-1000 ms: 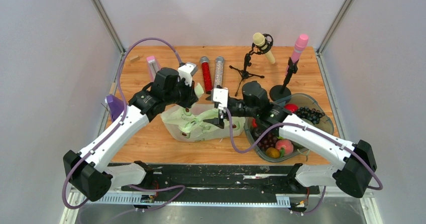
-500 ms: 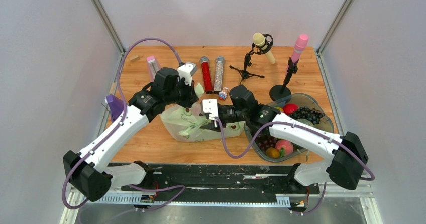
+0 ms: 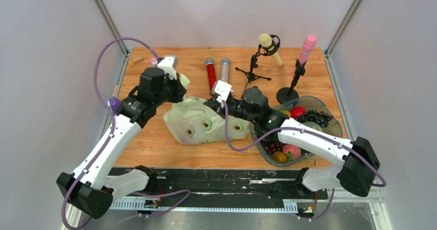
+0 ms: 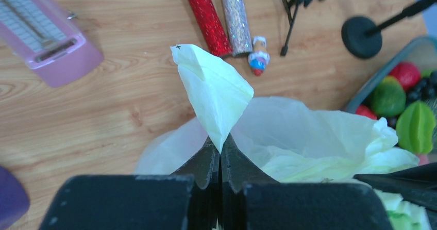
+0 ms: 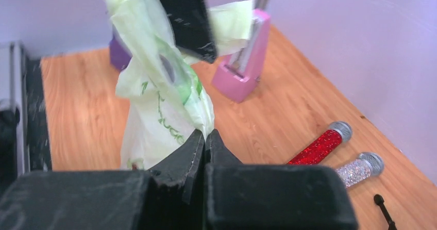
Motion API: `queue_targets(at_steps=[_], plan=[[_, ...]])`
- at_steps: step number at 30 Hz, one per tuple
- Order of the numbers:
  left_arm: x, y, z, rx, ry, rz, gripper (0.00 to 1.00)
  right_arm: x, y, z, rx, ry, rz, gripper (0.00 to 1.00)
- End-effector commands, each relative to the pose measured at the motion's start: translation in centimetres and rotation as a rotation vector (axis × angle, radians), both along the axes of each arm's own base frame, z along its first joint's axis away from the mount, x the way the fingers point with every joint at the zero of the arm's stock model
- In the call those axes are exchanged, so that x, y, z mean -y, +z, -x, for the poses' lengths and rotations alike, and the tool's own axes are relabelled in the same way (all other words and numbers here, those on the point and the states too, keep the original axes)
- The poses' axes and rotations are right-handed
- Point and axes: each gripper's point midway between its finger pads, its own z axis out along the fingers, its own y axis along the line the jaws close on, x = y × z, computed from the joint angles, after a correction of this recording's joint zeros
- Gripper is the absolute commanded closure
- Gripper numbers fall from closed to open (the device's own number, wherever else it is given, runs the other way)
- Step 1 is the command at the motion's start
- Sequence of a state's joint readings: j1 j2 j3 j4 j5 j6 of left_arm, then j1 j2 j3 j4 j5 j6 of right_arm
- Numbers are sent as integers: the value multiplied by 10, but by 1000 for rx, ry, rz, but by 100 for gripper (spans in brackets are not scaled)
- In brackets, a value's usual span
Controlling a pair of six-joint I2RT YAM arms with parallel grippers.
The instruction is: Untie the knot of the plastic bag and take out the fruit
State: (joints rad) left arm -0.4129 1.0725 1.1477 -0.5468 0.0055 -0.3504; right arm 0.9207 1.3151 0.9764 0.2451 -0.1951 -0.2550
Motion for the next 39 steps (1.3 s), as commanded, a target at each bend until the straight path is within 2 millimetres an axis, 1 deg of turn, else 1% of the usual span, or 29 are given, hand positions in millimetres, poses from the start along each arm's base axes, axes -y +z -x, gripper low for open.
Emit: queue_targets(at_steps=[1, 5, 6, 7, 8, 10, 12, 14, 15, 16, 17, 18, 19, 20, 21, 22, 23, 26, 29, 30, 31, 32, 33, 34, 35, 36, 37, 38, 39], plan=[[-19, 56, -22, 161, 109, 79, 99, 38, 68, -50, -46, -340, -335, 100], [-14, 91, -36, 249, 100, 107, 100, 56, 92, -88, -141, -496, -445, 100], [-13, 103, -40, 286, 95, 115, 100, 60, 103, -95, -141, -514, -471, 100], [-13, 110, -41, 308, 93, 120, 100, 63, 110, -100, -134, -527, -489, 100], [-14, 123, -42, 348, 95, 126, 100, 69, 117, -105, -119, -544, -509, 100], [-17, 140, -43, 402, 105, 129, 100, 76, 126, -112, -87, -561, -544, 100], [-21, 153, -41, 450, 116, 129, 100, 81, 128, -116, -69, -566, -559, 100], [-24, 160, -37, 486, 121, 128, 100, 83, 120, -117, -64, -563, -552, 100], [-24, 155, -38, 493, 120, 127, 100, 84, 113, -118, -62, -567, -545, 100], [-24, 158, -32, 510, 111, 136, 100, 85, 105, -117, -67, -573, -535, 100], [-23, 146, -32, 503, 102, 135, 100, 87, 95, -117, -78, -581, -526, 100], [-22, 146, -25, 517, 86, 147, 100, 89, 85, -115, -92, -586, -519, 100], [-21, 131, -25, 503, 81, 150, 100, 90, 75, -113, -109, -588, -515, 100], [-21, 131, -17, 519, 70, 164, 100, 92, 65, -110, -123, -590, -510, 100], [-21, 118, -12, 516, 70, 178, 100, 95, 57, -108, -135, -598, -508, 100], [-19, 114, -8, 519, 48, 190, 100, 100, 48, -106, -154, -611, -515, 100], [-17, 103, -1, 519, 30, 207, 100, 105, 36, -104, -171, -631, -510, 100], [-14, 87, 11, 531, 4, 246, 100, 118, 18, -98, -220, -676, -517, 100], [-11, 73, 27, 536, -33, 286, 100, 123, 2, -88, -301, -687, -513, 100], [-11, 62, 29, 520, -36, 287, 100, 125, -4, -84, -332, -693, -507, 99], [-12, 66, 36, 536, -38, 306, 100, 128, -9, -81, -365, -703, -504, 95], [-13, 58, 38, 528, -38, 307, 100, 130, -13, -78, -392, -712, -501, 92], [-15, 63, 46, 547, -41, 326, 100, 133, -16, -74, -417, -719, -493, 88], [-14, 57, 48, 540, -45, 330, 100, 134, -18, -71, -437, -723, -487, 84], [-14, 61, 56, 555, -58, 344, 100, 136, -19, -68, -450, -724, -481, 80], [-14, 56, 58, 546, -64, 346, 100, 138, -20, -64, -461, -725, -471, 77], [-13, 59, 65, 559, -80, 357, 100, 140, -19, -61, -467, -724, -463, 72], [-13, 55, 67, 551, -89, 357, 100, 140, -17, -57, -472, -712, -450, 64], [-11, 57, 73, 562, -107, 364, 100, 139, -14, -52, -470, -687, -429, 54]])
